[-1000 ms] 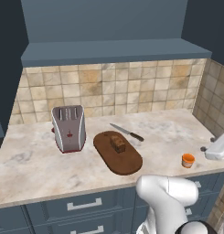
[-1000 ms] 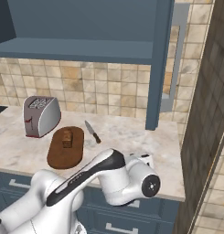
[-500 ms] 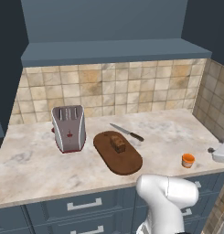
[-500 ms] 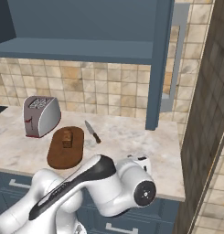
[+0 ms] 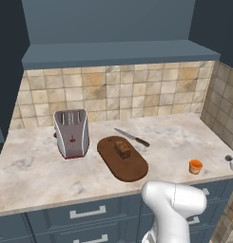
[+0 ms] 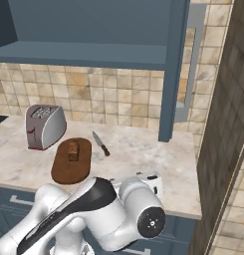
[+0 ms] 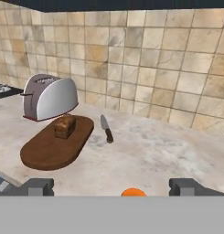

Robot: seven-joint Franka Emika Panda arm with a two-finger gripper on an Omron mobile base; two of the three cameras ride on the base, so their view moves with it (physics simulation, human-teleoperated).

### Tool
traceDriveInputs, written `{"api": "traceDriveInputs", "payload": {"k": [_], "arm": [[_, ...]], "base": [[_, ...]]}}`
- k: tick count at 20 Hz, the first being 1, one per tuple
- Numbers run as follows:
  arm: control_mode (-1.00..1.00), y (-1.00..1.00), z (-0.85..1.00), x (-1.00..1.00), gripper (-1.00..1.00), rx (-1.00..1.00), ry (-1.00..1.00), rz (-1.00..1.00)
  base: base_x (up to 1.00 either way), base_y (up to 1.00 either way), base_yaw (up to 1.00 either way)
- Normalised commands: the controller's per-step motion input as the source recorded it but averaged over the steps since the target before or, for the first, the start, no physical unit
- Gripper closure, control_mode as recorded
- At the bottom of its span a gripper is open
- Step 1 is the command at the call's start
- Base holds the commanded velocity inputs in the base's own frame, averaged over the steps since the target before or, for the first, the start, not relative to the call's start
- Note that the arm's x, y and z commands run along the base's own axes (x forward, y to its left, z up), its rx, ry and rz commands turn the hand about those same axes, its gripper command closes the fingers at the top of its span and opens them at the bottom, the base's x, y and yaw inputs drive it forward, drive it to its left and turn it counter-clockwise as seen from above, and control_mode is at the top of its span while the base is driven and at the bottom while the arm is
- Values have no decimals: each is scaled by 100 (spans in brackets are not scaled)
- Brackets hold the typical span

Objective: Pick the bread, place it on the cutting board, pick the jam, place it on the counter, and close the cabinet.

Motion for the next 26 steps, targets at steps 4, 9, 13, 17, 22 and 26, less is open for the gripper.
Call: {"api": "traceDriveInputs", "payload": {"k": [4,9,13,17,22,26], "arm": [[-100,0,29,-42,-100,0,-1,-6],[-100,0,28,-42,-100,0,-3,-7],[-100,0,26,-42,-100,0,-5,-7],[-100,0,28,-42,-100,0,-5,-8],[-100,0,20,-40,-100,0,-5,-7],[-100,0,27,-27,-100,0,-1,-8]], "base": [[0,0,0],[0,0,0],[0,0,0],[0,0,0],[0,0,0],[0,0,0]]}}
